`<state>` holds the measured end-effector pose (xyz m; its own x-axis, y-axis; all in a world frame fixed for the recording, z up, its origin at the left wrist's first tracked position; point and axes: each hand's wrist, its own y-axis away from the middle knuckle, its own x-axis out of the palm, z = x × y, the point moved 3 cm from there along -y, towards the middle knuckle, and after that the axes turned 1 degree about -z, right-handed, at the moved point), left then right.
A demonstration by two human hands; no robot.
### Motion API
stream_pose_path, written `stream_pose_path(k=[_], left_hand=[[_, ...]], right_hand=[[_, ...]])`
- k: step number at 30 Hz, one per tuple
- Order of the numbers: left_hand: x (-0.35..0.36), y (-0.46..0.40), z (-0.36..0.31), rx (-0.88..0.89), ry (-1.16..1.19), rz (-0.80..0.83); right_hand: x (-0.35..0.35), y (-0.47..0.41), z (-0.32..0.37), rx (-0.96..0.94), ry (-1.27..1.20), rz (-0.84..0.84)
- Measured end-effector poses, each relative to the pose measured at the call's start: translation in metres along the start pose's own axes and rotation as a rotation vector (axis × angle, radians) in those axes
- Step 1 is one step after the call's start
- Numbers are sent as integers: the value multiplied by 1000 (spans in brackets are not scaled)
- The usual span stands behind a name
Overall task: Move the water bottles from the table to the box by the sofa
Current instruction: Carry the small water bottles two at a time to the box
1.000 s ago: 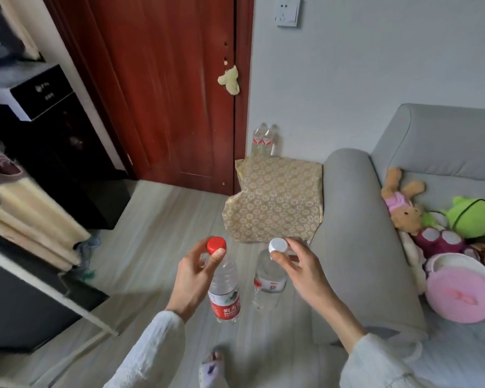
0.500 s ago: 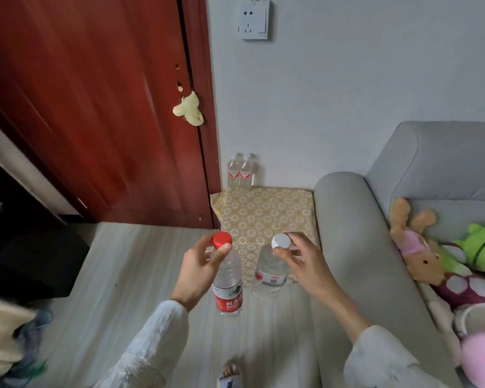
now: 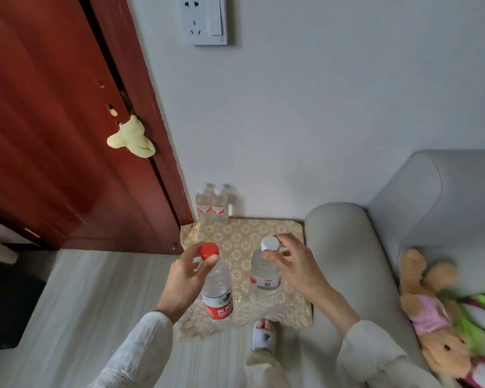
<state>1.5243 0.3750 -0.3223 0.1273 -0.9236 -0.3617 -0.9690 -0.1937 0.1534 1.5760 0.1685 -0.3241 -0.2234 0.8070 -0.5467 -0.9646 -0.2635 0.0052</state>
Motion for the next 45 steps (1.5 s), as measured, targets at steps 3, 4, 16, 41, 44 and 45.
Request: stream_pose_path(k=[3,4,16,41,44,45], left_hand=[[22,-47,-3,-31,-119,1],[28,-63,-2,-48,-167,5],[88,-235,50,-125,-494,156],[131,-382,122,-77,-577,151],[133,-379,122,-116,-508,114],[133,-377,121,-123,-492,105]], right_hand=[[-12,-47,-23,5,34,52],[-15,-61,-31,9,46,63],[20,-192,-133,210,128,206],[93,-324,-205,274,-22,107],[95,-320,-205,338,-74,97],[96,-319,-205,357,-84,91]])
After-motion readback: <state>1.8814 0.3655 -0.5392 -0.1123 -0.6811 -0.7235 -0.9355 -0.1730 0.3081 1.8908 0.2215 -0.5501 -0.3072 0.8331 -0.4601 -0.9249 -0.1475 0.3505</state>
